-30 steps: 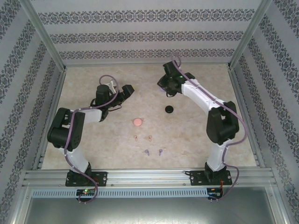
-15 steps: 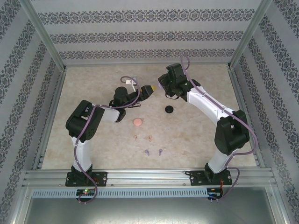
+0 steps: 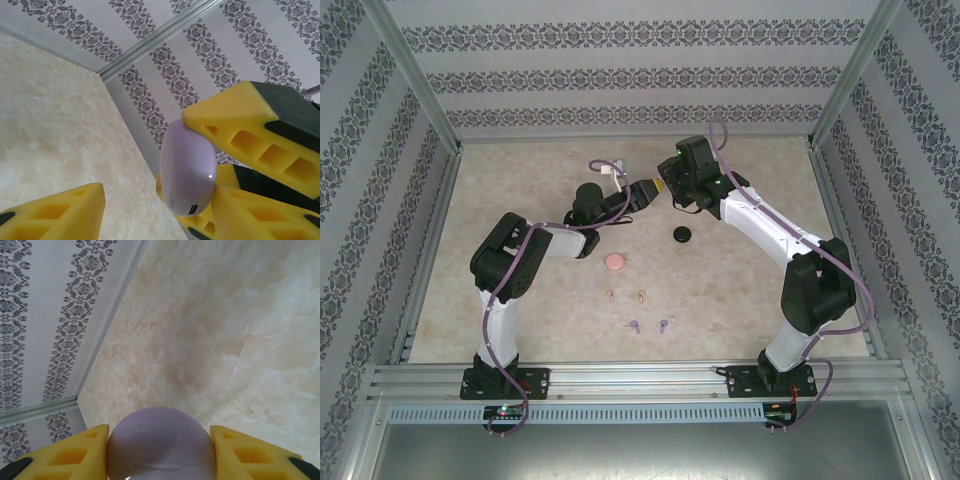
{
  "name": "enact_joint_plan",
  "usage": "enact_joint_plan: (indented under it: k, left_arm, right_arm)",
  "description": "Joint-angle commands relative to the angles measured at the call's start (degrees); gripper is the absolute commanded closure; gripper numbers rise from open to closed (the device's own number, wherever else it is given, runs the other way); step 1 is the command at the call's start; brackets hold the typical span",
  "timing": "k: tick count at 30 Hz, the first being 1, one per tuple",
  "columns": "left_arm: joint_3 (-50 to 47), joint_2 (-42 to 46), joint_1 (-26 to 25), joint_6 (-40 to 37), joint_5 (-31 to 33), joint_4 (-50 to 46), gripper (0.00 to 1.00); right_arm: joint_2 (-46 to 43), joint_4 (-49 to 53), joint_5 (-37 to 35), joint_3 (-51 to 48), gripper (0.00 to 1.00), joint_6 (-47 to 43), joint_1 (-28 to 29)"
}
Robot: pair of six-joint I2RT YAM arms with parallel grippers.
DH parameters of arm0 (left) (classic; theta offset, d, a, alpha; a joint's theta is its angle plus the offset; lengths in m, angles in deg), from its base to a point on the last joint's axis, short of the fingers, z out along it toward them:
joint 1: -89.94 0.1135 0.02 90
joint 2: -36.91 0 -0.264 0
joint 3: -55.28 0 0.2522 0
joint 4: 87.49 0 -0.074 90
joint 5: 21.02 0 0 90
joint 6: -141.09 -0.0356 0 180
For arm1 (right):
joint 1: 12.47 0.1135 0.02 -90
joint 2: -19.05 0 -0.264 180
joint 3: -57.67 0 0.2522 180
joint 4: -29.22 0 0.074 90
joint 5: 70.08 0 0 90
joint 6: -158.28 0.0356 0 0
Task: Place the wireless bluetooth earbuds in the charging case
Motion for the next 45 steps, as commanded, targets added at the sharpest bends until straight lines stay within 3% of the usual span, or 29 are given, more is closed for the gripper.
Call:
enact_joint_plan:
  k: [1,13,23,25,28,31,35,41,45]
  left_arm:
    - [2.05,-1.44,-0.94,-0.55,0.53,2.42,0.43]
    - [3.37,-2.72,-1.39,0.06,1.80,3.17,0.61]
    - [4.18,-3.56,-1.39,1.26,1.82,4.05,0.93]
    - [4.32,-3.71,-1.39,1.48,1.67,4.10,1.00]
    - [4.36,-3.64,-1.35,1.94,1.31,4.07,1.00]
    - [3.70,-2.77,-0.97,1.99,0.35,3.77,1.00]
    - [2.05,0.25,0.91,0.30,-3.69,0.59,1.00]
    - [2.59,3.58,4.53,-2.43,-14.98,-5.11,1.00]
    - [4.53,4.86,5.21,-4.25,-22.21,-9.66,1.00]
  right_arm:
    - [-0.80,-1.07,0.61,-0.31,0.60,1.12,0.96]
    - [-0.37,-1.28,1.04,-0.22,0.60,1.04,1.23]
    - [-0.59,-1.93,1.46,-0.59,0.59,1.30,1.13]
    - [-0.77,-2.34,1.57,-0.57,0.52,1.39,1.11]
    - [-1.71,-3.67,1.76,-0.45,0.31,0.63,-0.12]
    - [-5.03,-6.41,2.29,-2.11,0.27,-1.56,-3.59]
    - [-11.53,-7.86,4.29,-5.72,0.26,-12.14,-7.94]
    - [-15.53,-10.82,19.45,-10.76,0.25,-36.57,-11.73]
    - [-16.85,-15.22,27.06,-16.59,0.27,-46.36,-10.87]
